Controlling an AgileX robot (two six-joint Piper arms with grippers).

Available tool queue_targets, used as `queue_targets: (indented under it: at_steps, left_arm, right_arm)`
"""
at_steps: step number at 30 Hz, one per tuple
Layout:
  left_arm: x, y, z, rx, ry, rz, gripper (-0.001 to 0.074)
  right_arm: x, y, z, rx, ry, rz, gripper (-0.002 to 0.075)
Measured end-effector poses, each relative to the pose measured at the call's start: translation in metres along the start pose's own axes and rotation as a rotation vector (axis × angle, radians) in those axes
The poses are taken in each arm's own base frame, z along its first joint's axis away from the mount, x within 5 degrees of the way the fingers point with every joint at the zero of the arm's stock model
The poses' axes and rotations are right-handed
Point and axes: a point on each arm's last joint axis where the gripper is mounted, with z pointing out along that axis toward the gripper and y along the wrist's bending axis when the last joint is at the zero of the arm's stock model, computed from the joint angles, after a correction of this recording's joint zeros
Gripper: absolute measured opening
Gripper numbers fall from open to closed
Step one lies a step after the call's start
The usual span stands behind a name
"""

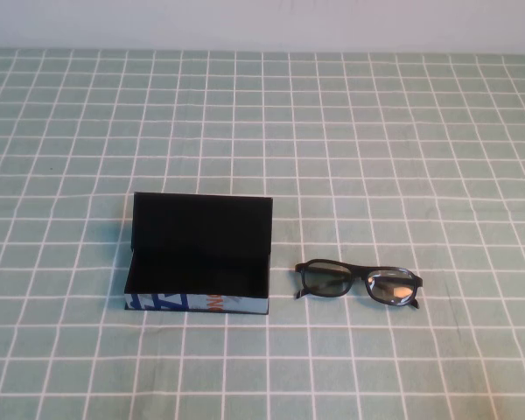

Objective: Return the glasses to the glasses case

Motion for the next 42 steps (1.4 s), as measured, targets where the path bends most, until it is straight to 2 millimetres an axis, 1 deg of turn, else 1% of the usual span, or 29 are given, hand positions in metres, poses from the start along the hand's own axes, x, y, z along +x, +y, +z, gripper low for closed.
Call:
queue_targets:
  at_steps: [35,39,42]
  left_arm:
    - [-0.001,0.0,0.0,-0.004,-0.008,0.011,0.0001]
    - [-0.006,0.0,0.0,-0.002,-0.068,0.01,0.0001]
    - [-0.016,-0.001,-0.001,0.005,-0.177,0.001,0.0002]
  right_arm:
    - [0.0,0.0,0.0,0.0,0.0,0.0,-0.0013]
    - [-0.001,0.0,0.0,0.0,-0.016,0.0,-0.0013]
    - [-0.012,0.0,-0.001,0.003,-0.129,0.0,-0.0013]
